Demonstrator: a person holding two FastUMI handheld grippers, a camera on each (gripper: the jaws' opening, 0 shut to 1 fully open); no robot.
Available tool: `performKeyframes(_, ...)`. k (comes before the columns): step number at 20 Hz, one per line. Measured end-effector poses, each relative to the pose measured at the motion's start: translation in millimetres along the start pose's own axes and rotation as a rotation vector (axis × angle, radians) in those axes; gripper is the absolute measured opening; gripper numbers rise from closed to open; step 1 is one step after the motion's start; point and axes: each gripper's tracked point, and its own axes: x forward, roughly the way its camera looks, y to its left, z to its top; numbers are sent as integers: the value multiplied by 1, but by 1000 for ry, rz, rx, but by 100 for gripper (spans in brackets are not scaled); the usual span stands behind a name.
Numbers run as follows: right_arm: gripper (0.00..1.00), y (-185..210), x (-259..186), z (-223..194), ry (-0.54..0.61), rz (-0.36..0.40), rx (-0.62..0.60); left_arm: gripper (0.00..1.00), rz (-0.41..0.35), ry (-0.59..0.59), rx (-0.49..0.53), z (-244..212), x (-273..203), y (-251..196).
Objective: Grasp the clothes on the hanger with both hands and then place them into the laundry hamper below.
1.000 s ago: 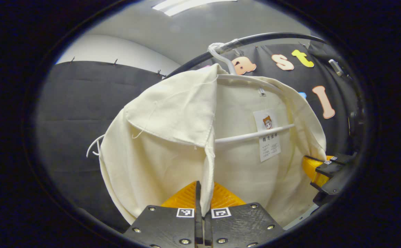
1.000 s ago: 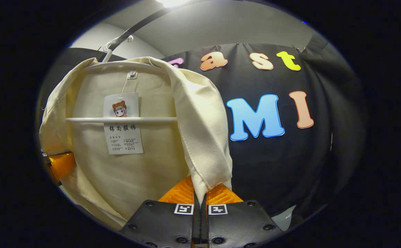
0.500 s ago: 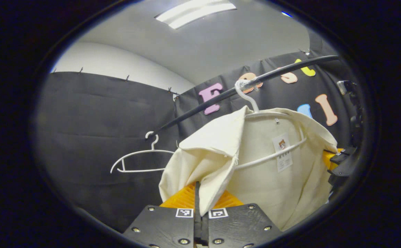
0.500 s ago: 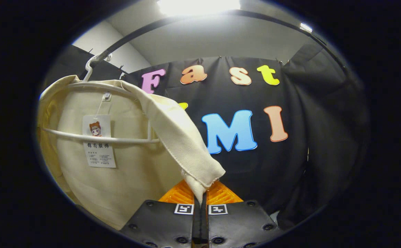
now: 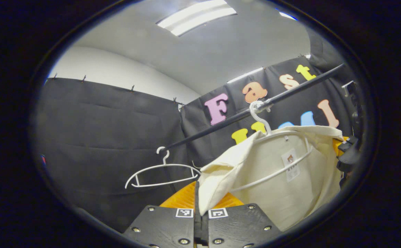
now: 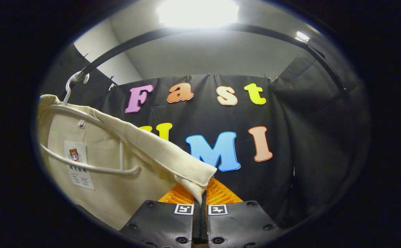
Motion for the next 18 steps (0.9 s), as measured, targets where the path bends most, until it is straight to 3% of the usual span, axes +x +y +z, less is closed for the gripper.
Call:
performKeyframes(6, 1, -2, 16, 18, -66, 9, 30, 1, 36, -52, 8, 21, 29, 25)
performKeyframes(10, 1, 10, 29, 21, -92, 61, 66, 2, 32, -87, 8, 29, 54, 38)
performKeyframes(18, 0, 38, 80, -4, 15, 174, 225, 2, -42, -61, 11, 17, 83, 47)
